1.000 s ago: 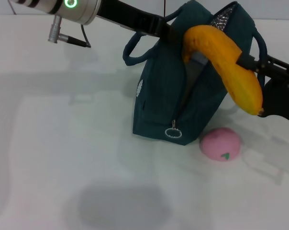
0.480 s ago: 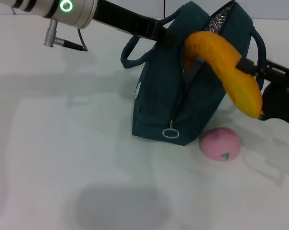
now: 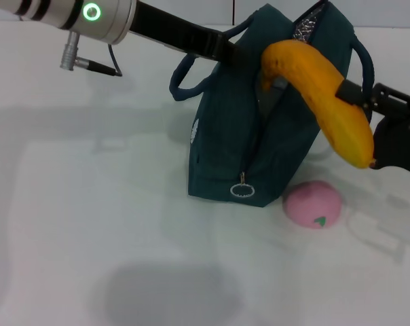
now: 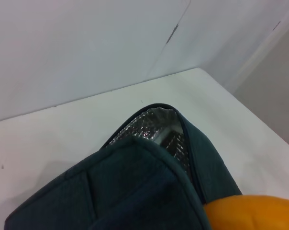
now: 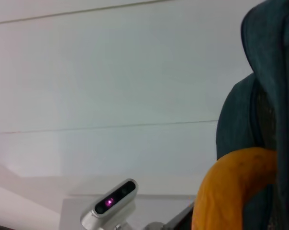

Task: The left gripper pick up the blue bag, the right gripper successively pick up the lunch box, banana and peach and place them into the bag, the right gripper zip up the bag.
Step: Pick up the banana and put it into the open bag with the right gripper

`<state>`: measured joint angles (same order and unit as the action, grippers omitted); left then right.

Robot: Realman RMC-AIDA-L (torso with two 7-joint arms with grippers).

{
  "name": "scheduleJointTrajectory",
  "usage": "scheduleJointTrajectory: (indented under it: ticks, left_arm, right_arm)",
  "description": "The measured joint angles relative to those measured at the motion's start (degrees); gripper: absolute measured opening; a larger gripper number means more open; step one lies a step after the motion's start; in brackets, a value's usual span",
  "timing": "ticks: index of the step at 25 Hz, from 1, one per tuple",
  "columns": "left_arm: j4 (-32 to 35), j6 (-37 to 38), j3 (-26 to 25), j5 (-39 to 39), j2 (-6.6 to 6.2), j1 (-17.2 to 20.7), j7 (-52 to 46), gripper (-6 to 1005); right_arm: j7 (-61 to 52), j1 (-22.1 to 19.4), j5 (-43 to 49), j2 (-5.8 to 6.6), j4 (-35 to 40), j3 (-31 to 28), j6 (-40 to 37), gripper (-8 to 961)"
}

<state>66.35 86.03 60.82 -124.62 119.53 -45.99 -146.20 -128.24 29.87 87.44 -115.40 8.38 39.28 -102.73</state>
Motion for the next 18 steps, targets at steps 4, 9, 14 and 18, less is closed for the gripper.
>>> scheduleJointTrajectory:
  ticks: [4,9,14,18]
  left_arm:
    - [0.0,0.4,0.0,0.0,0.00,0.0,0.0,92]
    - [0.0,0.5,0.0,0.6,0.00,0.1,0.1,92]
    - [0.0,0.7,0.0,1.5,0.00,0.5,0.3,92]
    - [0.3,1.0,0.0,1.5,-0.02,1.4,0.3,92]
  right_arm:
    - [1.1,-0.2,0.0,0.04,0.4,0.4,0.1,526]
    - [1.0,0.1,-0.4,-0.18,0.6,0.3,-0.3,539]
    - [1.1,0.0,-0.3,-0.20,0.6,0.7,-0.3,559]
    - [0.8,0.5,-0.6,-0.30,0.5,0.3,-1.1,569]
